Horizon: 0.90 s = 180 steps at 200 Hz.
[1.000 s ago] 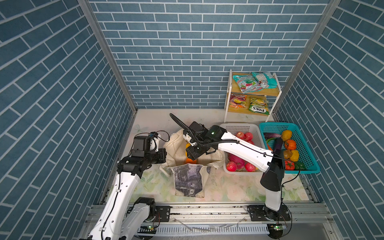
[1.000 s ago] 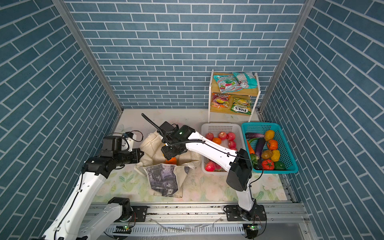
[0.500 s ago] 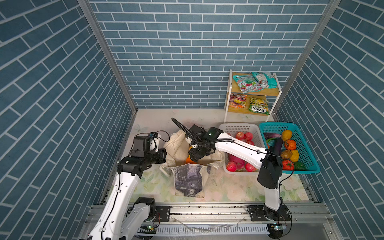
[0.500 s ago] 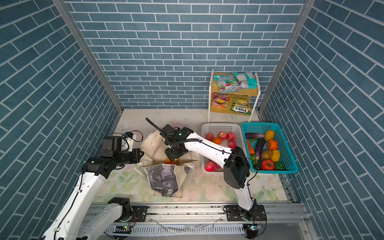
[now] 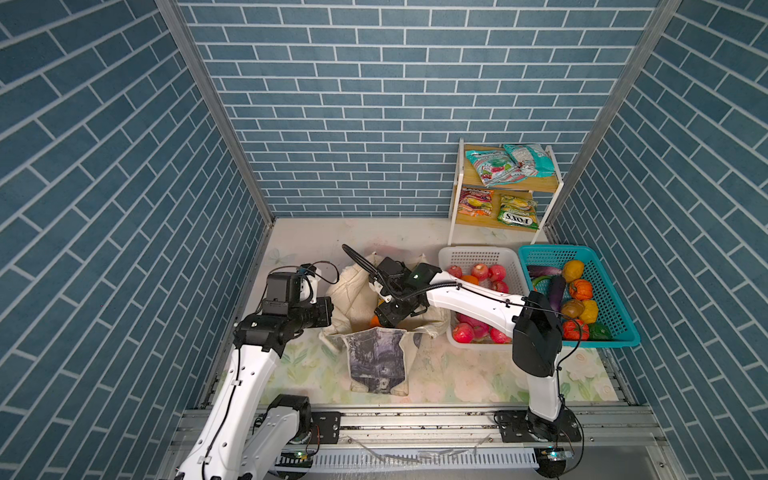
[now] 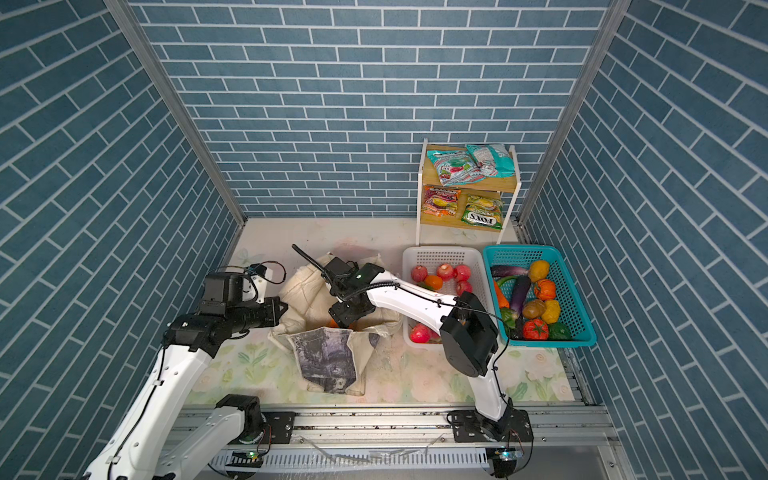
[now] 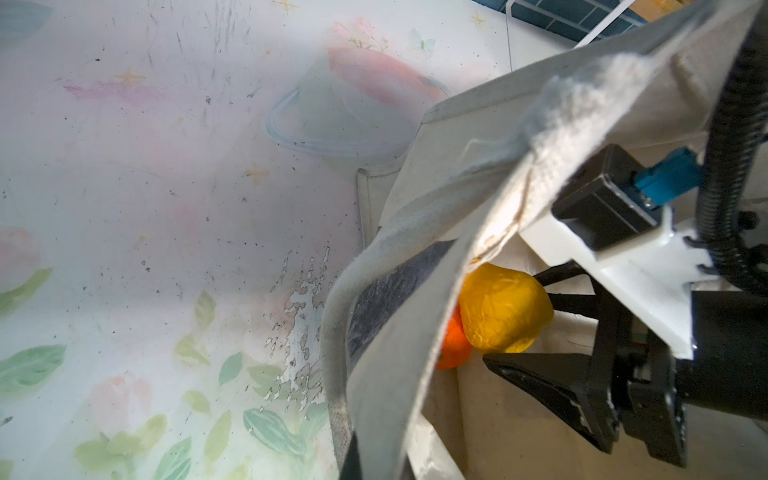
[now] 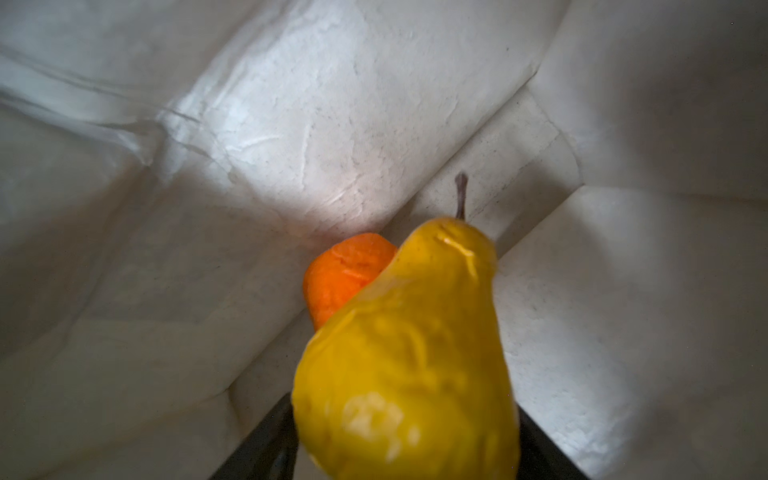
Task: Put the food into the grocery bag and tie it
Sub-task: 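Open the right gripper to drop the pear beside the orange, then move the right gripper back over the white basket toward the dragon fruit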
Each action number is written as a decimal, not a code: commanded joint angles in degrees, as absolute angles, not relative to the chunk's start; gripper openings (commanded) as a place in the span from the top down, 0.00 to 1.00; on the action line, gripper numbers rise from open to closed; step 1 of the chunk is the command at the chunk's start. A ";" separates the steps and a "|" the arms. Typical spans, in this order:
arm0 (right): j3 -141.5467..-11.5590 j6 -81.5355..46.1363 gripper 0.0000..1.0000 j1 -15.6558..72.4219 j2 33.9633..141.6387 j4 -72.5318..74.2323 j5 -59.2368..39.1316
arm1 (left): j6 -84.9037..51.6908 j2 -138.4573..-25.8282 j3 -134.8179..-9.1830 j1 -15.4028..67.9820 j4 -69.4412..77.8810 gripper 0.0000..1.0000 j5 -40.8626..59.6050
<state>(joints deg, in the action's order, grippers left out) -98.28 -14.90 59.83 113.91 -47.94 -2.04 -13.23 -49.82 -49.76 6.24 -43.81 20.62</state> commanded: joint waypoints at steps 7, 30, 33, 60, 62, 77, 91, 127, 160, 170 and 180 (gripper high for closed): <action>-97.43 -12.23 0.23 59.73 114.46 -46.56 0.00 | -12.75 -49.06 -49.04 5.80 -42.98 1.00 20.74; -97.42 -12.13 0.01 59.78 113.61 -46.26 0.83 | -12.74 -49.06 -49.04 5.80 -43.00 1.00 20.70; -97.40 -12.14 0.01 59.80 113.50 -46.23 0.87 | -12.77 -49.14 -49.00 5.80 -42.98 1.00 20.75; -97.91 -12.12 0.01 59.75 112.36 -46.43 1.14 | -12.74 -49.11 -49.04 5.80 -42.98 1.00 20.72; -98.00 -12.12 0.01 59.71 112.34 -46.50 1.10 | -12.81 -49.13 -49.09 5.80 -42.98 1.00 20.72; -98.57 -12.21 0.01 59.74 111.56 -46.91 1.57 | -12.74 -49.07 -49.05 5.80 -42.98 1.00 20.72; -99.36 -12.40 0.01 59.84 110.63 -47.58 2.05 | -12.74 -49.09 -49.04 5.80 -42.99 1.00 20.73; -102.97 -12.95 0.01 59.76 106.61 -50.78 4.93 | -12.74 -49.05 -48.97 5.80 -42.99 1.00 20.74; -106.72 -14.29 0.01 59.84 100.49 -53.50 9.09 | -12.77 -49.08 -48.96 5.80 -43.02 1.00 20.54; -107.03 -14.57 0.02 59.85 97.98 -53.37 10.66 | -12.79 -49.12 -48.96 5.80 -42.97 1.00 20.48; -106.84 -14.84 0.02 59.78 95.19 -53.11 12.45 | -12.83 -49.09 -48.96 5.80 -43.00 1.00 20.38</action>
<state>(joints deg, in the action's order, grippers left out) -104.99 -13.56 59.83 102.96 -50.81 6.79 -13.23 -49.82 -49.76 6.22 -43.81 20.60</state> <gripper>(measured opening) 0.985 0.054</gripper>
